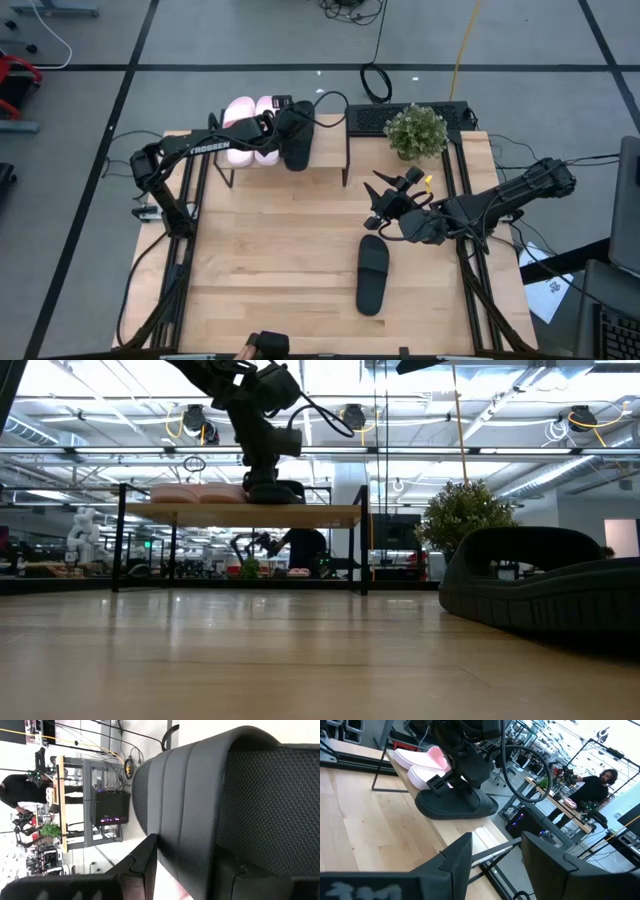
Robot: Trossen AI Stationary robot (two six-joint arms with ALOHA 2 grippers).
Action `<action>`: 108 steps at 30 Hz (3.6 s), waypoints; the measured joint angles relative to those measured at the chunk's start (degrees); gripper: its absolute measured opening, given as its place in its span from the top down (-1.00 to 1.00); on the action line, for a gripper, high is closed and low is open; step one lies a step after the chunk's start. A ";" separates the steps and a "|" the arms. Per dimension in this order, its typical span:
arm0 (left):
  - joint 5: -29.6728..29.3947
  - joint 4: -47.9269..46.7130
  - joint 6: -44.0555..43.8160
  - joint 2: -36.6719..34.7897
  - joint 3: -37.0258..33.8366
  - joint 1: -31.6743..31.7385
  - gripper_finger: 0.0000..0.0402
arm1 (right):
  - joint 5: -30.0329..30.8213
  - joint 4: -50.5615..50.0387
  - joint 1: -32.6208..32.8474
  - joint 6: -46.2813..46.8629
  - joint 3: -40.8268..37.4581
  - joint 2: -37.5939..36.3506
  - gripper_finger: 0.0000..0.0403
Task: Pick and place slides into the shelf
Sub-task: Put the left black slide on the shelf
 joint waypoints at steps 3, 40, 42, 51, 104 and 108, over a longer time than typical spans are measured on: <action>-0.96 1.22 -0.52 0.02 -0.01 0.02 0.38 | 0.00 0.00 -0.01 0.00 0.00 0.00 0.21; -1.11 1.23 -2.84 0.04 -0.01 0.09 0.38 | -0.02 0.00 0.01 0.00 0.00 0.00 0.21; -1.05 1.22 -2.85 0.04 -0.01 0.09 0.38 | -0.02 -0.02 0.01 0.00 0.00 0.00 0.21; -0.86 1.22 -3.40 0.04 -0.01 0.08 0.38 | -0.02 -0.02 0.01 0.01 0.00 0.00 0.21; -1.38 5.77 -1.90 -0.02 0.08 -0.95 0.35 | -0.02 0.00 0.01 0.04 0.00 0.00 0.21; 0.87 5.61 -6.51 -0.02 0.08 0.24 0.16 | -0.02 0.00 0.01 0.04 0.00 0.00 0.21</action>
